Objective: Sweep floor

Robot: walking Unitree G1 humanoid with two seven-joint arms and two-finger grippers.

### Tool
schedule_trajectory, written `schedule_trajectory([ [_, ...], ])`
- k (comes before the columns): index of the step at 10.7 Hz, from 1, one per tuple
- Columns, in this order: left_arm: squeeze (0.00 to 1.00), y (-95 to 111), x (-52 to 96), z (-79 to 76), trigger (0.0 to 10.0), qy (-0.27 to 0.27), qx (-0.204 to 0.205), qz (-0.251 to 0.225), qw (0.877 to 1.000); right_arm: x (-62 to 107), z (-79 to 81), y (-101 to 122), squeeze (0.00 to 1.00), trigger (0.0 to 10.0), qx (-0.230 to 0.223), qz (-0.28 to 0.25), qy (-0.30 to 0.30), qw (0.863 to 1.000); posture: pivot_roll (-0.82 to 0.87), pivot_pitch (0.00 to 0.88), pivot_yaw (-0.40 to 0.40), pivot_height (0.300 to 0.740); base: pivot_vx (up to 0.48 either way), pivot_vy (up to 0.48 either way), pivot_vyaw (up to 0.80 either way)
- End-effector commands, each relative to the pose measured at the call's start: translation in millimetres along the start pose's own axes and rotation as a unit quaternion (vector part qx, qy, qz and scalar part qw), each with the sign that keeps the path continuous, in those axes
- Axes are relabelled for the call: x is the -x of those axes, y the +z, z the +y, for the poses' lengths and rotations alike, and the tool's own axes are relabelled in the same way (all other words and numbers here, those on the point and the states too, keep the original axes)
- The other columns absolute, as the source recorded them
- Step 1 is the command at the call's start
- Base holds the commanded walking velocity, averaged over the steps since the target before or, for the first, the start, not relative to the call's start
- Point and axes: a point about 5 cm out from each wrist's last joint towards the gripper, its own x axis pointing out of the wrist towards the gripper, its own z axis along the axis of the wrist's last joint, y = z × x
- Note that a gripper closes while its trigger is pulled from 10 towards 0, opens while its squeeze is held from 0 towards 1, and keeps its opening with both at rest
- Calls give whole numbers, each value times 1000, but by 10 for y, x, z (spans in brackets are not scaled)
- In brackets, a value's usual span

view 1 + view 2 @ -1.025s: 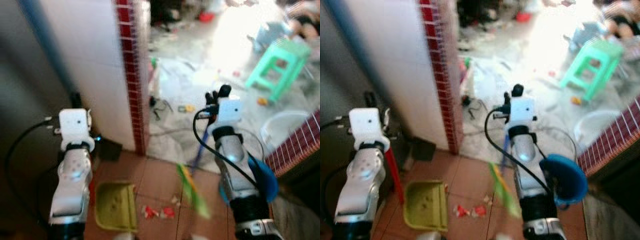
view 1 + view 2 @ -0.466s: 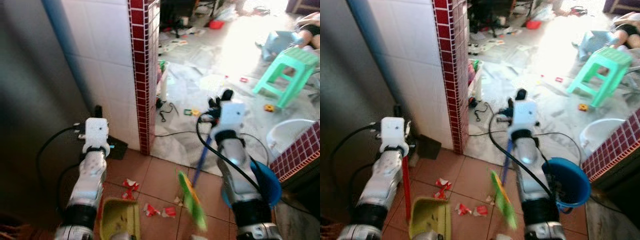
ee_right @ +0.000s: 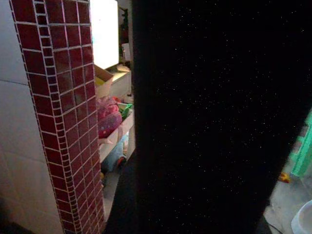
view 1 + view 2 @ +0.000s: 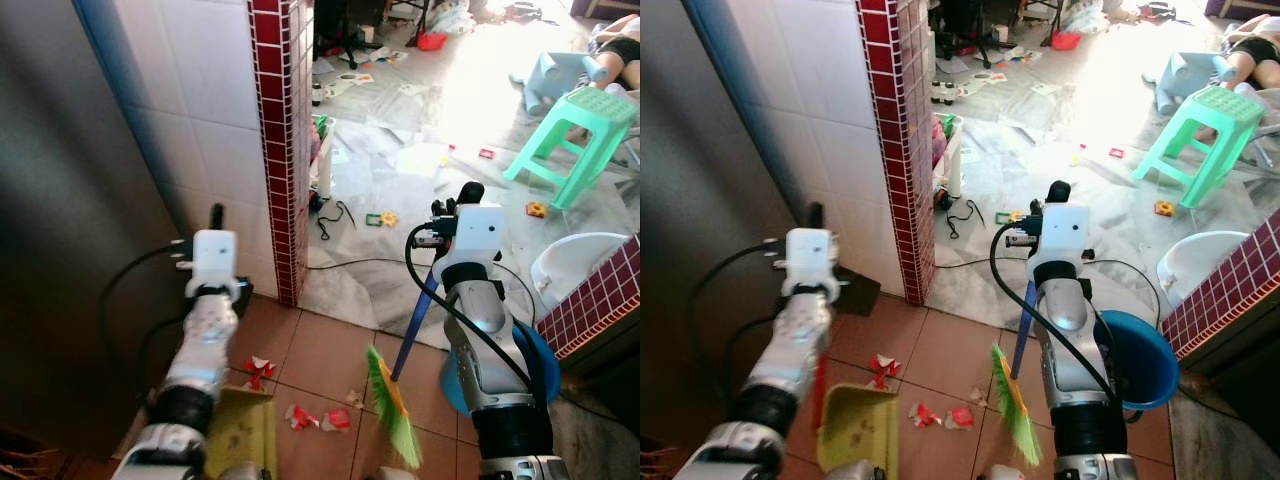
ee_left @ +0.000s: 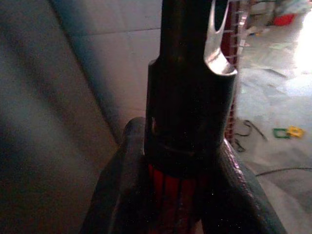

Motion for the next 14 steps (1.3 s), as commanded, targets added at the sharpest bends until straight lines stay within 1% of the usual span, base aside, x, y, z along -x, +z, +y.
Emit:
schedule_trajectory([
  [1, 0, 45, 14, -206, 10000, -27, 45, -3, 999, -38, 16, 54, 0, 10000, -26, 2, -9, 1000, -127, 71, -6, 740, 0, 0, 0],
  [2, 0, 52, 26, -278, 10000, -39, 49, -6, 998, -47, 37, 43, 0, 10000, -41, 10, -11, 999, -129, 68, -7, 740, 0, 0, 0],
  [3, 0, 27, 32, -347, 10000, -51, 47, -1, 998, -64, 84, 22, 0, 10000, -78, 26, -18, 996, -132, 61, -8, 740, 0, 0, 0],
  [4, 0, 17, 25, -354, 10000, -53, 48, 2, 997, -73, 99, 23, 0, 10000, -92, 30, -21, 995, -134, 58, -6, 740, 0, 0, 0],
  [5, 0, -4, 12, -360, 10000, -53, 54, 8, 997, -89, 132, 25, 0, 10000, -133, 43, -32, 990, -142, 53, -2, 740, 0, 0, 0],
  [6, 0, -5, 2, -373, 10000, -56, 55, 9, 997, -115, 155, 54, 0, 10000, -157, 47, -36, 986, -145, 48, 1, 740, 0, 0, 0],
  [8, 0, -13, -14, -393, 10000, -63, 55, 11, 996, -202, 201, 211, 0, 10000, -200, 49, -38, 978, -149, 43, 6, 740, 0, 0, 0],
  [9, 0, -20, -20, -395, 10000, -65, 57, 12, 996, -261, 244, 317, 0, 10000, -215, 49, -28, 975, -151, 39, 9, 740, 0, 0, 0],
  [10, 0, -19, -27, -396, 10000, -65, 57, 13, 996, -300, 291, 367, 0, 10000, -229, 57, -10, 972, -150, 35, 11, 740, 0, 0, 0],
  [11, 0, -16, -35, -400, 10000, -66, 58, 12, 996, -338, 337, 443, 0, 10000, -205, 45, 29, 977, -153, 31, 11, 740, 0, 0, 0],
  [12, 0, -12, -40, -407, 10000, -65, 59, 10, 996, -347, 368, 539, 0, 10000, -153, 11, 67, 986, -152, 29, 12, 740, 0, 0, 0],
  [13, 0, 103, -66, -369, 10000, -52, 51, -31, 997, -334, 375, 664, 0, 10000, -96, -42, 98, 990, -155, 26, 8, 740, 0, 0, 0],
  [14, 0, 222, -96, -344, 10000, -45, 45, -62, 996, -318, 359, 729, 0, 10000, -63, -75, 108, 989, -155, 26, 7, 740, 0, 0, 0],
])
